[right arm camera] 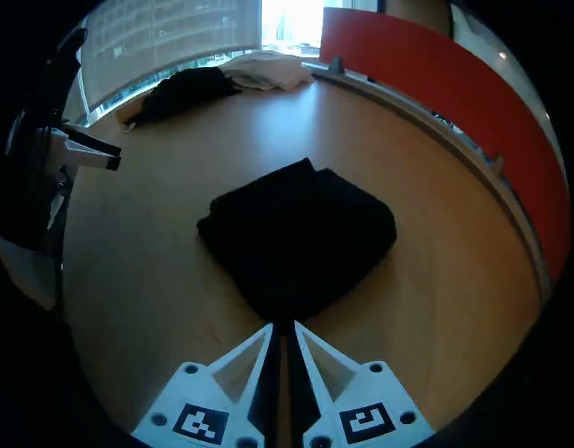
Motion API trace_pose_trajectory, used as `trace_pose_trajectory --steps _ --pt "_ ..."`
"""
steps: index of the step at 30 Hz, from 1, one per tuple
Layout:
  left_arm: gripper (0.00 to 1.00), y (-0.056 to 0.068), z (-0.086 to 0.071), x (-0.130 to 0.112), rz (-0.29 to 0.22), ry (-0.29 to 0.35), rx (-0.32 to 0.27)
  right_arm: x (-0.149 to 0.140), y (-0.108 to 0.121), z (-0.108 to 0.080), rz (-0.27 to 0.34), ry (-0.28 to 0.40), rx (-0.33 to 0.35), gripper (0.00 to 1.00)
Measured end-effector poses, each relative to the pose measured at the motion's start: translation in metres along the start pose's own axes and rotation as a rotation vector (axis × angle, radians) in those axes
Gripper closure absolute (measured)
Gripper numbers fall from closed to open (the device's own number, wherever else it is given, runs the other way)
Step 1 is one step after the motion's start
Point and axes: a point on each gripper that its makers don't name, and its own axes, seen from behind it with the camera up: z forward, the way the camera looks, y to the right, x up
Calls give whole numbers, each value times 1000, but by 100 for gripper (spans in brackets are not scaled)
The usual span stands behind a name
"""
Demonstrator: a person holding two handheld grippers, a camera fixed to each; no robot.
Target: Fold towel
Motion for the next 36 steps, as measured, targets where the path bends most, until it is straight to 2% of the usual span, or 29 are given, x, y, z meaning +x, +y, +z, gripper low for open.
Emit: trace_pose_trajectory --steps 5,15,21,27,36 --pt "7 2 -1 6 4 11 -8 27 10 -17 -21 50 -30 95" --pt "7 9 -7 25 14 44 -30 100 33 -59 -88 168 -110 95" --pt "7 13 -9 37 26 61 -44 137 42 -85 -106 242 -155 95" --pt "7 18 -9 44 36 67 -63 151 53 -105 -86 280 -188 96" --pt "7 27 -5 49 53 60 -88 135 80 -124 -32 284 -230 95"
